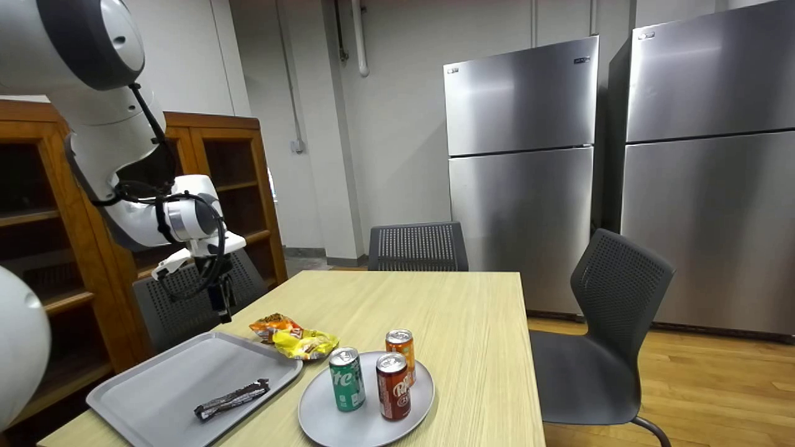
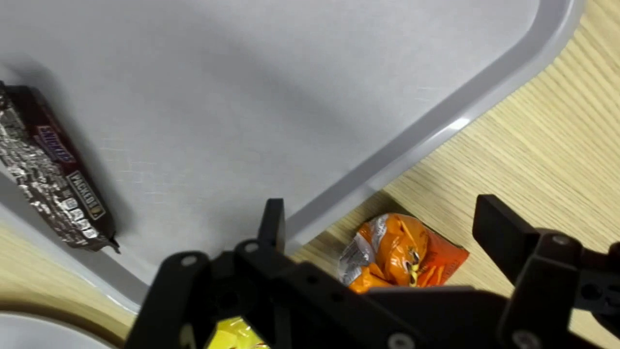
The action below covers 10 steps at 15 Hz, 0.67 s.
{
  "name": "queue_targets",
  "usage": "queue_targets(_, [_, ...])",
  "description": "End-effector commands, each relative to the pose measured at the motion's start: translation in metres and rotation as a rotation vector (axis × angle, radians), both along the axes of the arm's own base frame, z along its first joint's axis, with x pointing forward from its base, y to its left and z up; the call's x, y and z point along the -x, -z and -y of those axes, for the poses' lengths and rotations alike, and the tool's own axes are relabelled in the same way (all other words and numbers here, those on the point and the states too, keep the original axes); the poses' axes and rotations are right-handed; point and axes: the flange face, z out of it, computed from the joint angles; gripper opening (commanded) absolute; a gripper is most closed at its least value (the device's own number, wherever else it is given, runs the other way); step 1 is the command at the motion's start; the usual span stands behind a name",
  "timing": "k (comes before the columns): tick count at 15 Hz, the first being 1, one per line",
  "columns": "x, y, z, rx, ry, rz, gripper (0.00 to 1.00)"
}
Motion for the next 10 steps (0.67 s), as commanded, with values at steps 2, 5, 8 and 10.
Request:
queue_targets(2, [0.038,-0.007,0.018,0.010,-0.057,-0.046,1.00])
queue_targets(5, [0.061,-0.002,0.026,0.019,-0.087,-0.078,1.00])
queue_targets(8, [0.083,0.003,0.035,0.026,-0.087,-0.105,1.00])
queue_targets(10, [0.096,0.006,0.043,0.028,-0.082,-0.114,1.00])
